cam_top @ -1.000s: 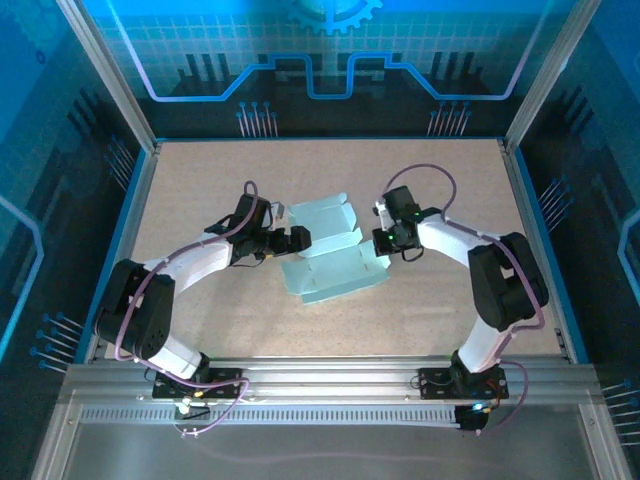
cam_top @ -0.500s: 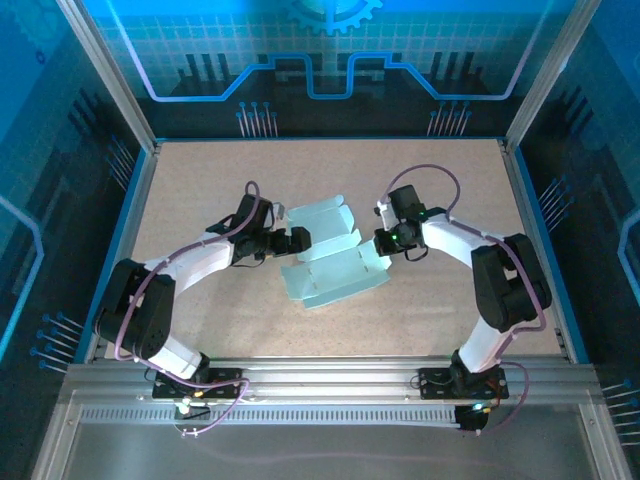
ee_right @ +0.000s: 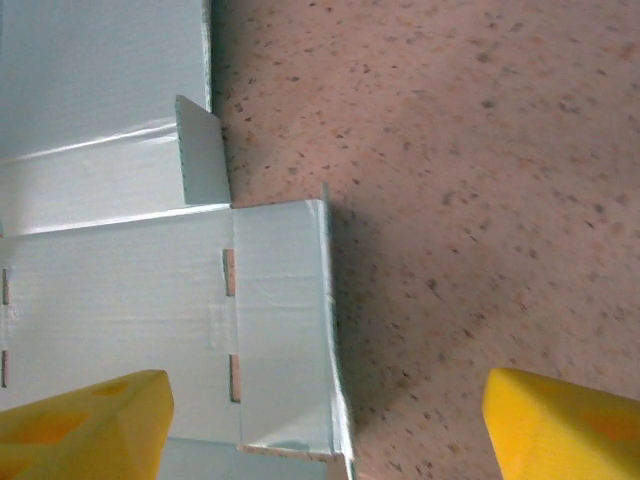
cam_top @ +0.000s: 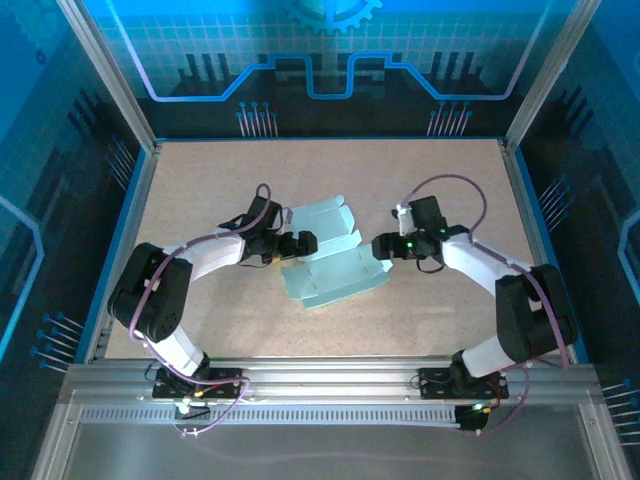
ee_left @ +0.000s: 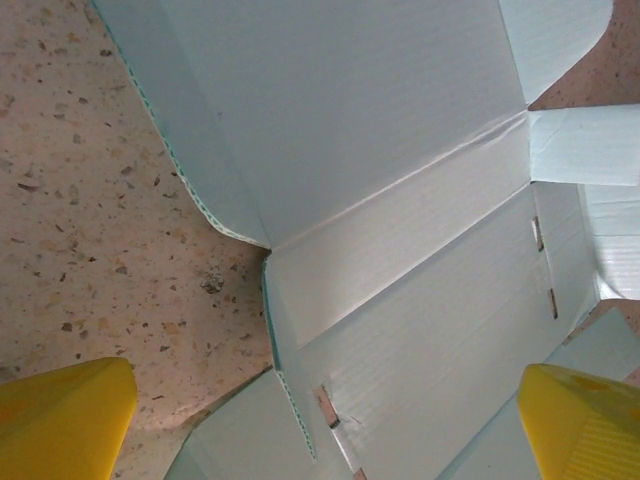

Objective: Fold the paper box

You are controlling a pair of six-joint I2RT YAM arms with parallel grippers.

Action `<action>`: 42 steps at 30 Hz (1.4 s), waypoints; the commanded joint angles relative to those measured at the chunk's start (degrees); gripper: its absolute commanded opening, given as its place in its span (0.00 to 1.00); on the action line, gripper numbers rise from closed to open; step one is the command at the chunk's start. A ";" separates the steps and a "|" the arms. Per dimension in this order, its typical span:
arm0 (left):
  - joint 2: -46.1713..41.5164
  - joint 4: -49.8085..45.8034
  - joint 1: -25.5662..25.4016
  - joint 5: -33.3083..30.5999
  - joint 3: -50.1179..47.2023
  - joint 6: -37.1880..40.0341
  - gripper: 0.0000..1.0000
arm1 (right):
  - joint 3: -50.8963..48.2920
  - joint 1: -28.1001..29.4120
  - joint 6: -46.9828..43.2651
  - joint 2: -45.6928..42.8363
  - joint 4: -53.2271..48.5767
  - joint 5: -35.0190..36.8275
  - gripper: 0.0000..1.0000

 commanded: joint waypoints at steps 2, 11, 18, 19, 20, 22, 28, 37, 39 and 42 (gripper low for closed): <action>1.58 1.09 -0.38 1.03 1.02 -0.08 0.99 | -4.30 -2.96 2.12 -2.59 4.65 -5.72 0.85; 3.80 2.64 -0.36 1.06 0.43 -0.75 0.99 | -5.98 -3.54 3.79 1.18 9.78 -11.44 0.79; 3.92 2.15 -0.32 0.95 1.12 -0.32 0.99 | -1.25 -2.43 2.80 7.72 8.54 -11.04 0.58; 3.66 2.22 -0.38 0.66 1.08 -0.36 0.99 | -0.43 -1.96 2.50 8.42 8.18 -10.41 0.55; 3.17 2.40 -0.38 0.28 0.83 -0.37 0.99 | 0.33 -1.35 2.24 9.24 7.64 -9.28 0.52; 1.79 2.99 -0.38 -0.96 -0.02 -0.73 0.99 | 1.61 -0.57 1.97 10.29 6.49 -7.31 0.44; -4.67 5.31 -0.34 -5.67 -5.51 -4.93 0.99 | 1.77 0.18 1.87 9.35 5.43 -4.31 0.12; -11.83 5.21 -0.56 -4.35 -13.75 -12.41 0.99 | 0.49 1.38 2.68 6.01 4.76 -1.96 0.04; -11.37 4.86 -0.82 -3.75 -14.27 -13.41 0.99 | 0.18 1.68 3.18 5.55 4.73 -1.38 0.03; -10.69 6.20 -1.70 -2.72 -15.01 -15.71 0.91 | -0.17 2.29 3.58 4.76 4.81 -0.60 0.03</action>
